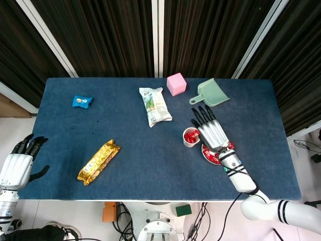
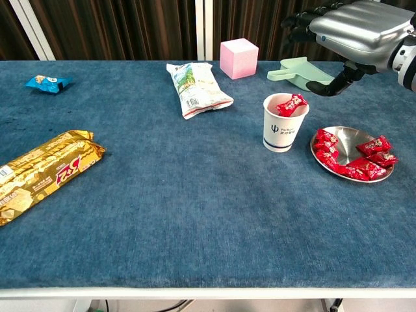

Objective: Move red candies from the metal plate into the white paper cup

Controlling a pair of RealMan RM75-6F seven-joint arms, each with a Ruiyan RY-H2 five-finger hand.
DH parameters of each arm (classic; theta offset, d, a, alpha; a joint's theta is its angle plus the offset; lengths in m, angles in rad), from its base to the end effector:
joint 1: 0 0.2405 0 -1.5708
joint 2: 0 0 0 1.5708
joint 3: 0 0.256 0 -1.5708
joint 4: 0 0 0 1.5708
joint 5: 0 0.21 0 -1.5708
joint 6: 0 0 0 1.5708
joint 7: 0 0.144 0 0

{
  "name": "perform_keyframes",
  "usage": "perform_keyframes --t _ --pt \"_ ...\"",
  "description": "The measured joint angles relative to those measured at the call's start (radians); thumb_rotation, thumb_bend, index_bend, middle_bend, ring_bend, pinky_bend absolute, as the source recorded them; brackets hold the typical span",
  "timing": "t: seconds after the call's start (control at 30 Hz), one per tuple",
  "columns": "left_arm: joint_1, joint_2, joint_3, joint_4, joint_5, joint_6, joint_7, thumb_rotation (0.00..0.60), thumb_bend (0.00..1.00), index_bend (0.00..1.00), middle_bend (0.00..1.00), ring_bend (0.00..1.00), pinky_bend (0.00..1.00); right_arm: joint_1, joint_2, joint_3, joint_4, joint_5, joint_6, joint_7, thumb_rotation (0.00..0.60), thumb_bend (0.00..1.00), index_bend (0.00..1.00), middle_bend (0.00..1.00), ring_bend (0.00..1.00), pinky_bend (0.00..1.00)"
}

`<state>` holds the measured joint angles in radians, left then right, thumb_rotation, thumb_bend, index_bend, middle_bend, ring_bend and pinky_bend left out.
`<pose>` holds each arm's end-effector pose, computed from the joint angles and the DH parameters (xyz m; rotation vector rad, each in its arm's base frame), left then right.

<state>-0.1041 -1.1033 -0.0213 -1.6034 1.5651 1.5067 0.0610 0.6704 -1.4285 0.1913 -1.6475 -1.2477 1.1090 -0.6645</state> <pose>-0.3031 0.1808 0.1602 -1.4789 -0.8014 -0.8860 -0.1343 -0.3267 0.0339 1.8572 -0.5095 0.8772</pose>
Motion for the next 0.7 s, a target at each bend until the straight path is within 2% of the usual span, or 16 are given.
perform_keyframes --t 0.2,0.4,0.53,0.7 --pt "0.002 0.000 0.001 0.000 0.002 0.003 -0.001 0.600 0.18 0.17 0.15 0.06 0.20 -0.022 0.022 -0.021 -0.008 -0.033 0.033 0.031 0.600 0.34 0.00 0.01 0.00 0.00" --pt "0.000 0.000 0.003 -0.002 0.006 0.000 0.002 0.600 0.18 0.17 0.15 0.06 0.20 -0.097 0.090 -0.077 -0.021 -0.068 0.087 0.088 0.600 0.34 0.09 0.01 0.00 0.00" --pt "0.001 -0.001 0.004 -0.005 0.009 0.002 0.010 0.600 0.18 0.17 0.15 0.06 0.20 -0.137 0.135 -0.117 -0.025 -0.044 0.079 0.106 0.600 0.34 0.13 0.01 0.00 0.00" --pt "0.000 -0.003 0.006 -0.008 0.010 0.001 0.018 0.600 0.18 0.17 0.15 0.06 0.20 -0.155 0.145 -0.145 -0.005 0.010 0.032 0.109 0.600 0.34 0.17 0.01 0.00 0.00"
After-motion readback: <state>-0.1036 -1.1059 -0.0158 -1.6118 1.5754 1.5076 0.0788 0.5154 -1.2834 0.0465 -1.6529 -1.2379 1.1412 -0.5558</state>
